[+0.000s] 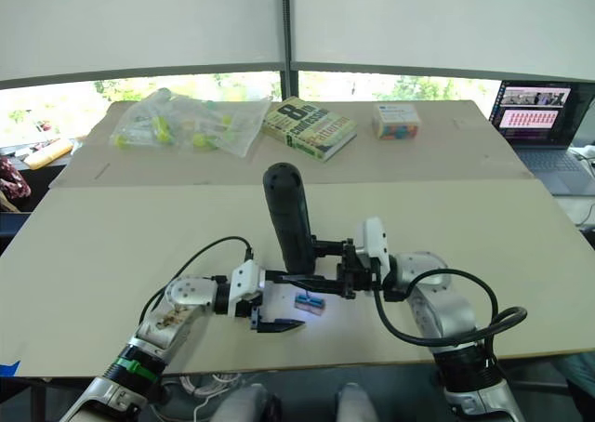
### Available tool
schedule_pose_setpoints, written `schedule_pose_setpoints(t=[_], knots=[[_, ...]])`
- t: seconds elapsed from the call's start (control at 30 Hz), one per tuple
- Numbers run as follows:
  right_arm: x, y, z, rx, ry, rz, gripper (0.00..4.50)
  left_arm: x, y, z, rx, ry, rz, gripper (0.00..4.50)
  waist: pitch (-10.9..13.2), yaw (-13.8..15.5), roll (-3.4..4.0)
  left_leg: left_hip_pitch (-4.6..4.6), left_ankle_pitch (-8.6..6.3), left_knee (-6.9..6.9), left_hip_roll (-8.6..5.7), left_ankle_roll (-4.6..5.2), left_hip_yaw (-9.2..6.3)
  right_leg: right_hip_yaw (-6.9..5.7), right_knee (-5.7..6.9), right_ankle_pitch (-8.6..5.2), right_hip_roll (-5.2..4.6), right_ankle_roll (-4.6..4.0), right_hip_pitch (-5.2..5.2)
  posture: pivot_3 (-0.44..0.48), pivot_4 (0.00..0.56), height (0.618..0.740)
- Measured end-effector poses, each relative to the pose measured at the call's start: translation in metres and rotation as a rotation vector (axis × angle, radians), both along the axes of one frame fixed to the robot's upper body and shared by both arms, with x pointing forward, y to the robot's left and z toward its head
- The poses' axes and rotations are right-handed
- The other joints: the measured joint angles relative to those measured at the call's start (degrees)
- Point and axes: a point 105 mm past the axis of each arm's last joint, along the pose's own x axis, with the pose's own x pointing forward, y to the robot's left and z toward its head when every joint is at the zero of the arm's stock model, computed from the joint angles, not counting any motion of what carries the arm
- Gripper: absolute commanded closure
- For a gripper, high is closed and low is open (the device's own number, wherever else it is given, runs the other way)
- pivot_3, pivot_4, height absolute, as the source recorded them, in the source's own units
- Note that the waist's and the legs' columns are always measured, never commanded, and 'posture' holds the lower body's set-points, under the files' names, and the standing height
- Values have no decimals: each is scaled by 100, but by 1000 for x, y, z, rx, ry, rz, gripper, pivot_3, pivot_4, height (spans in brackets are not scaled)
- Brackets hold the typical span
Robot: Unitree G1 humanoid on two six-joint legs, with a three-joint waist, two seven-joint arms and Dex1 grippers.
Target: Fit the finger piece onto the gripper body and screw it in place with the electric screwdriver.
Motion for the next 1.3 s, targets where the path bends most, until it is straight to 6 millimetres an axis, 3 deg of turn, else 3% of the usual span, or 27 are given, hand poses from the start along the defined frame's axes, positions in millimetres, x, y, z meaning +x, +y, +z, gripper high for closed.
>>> schedule_pose_setpoints(t=[0.67,0.9,1.1,1.3], knots=[[-1,-8,22,86,-15,8,2544,2,10,10,-76,20,23,58,2,-20,-3,-42,0,0,2,0,0,-1,3,2,-2,-1,-46,0,150,740],[-7,-25,51,127,-31,-14,2544,-17,43,52,-221,-27,25,58,4,-32,-2,-65,0,-5,4,-1,0,-5,5,6,-13,-6,-76,0,150,740],[-12,-30,71,159,-60,-24,2544,-15,62,99,-374,-98,128,58,6,-20,-5,-65,0,-4,1,0,0,-6,2,5,-16,-5,-71,0,150,740],[-12,-43,85,164,-86,-67,2544,-22,89,103,-341,-94,209,58,7,-31,-5,-65,0,-5,3,0,3,-4,2,5,-2,-6,-73,0,150,740]])
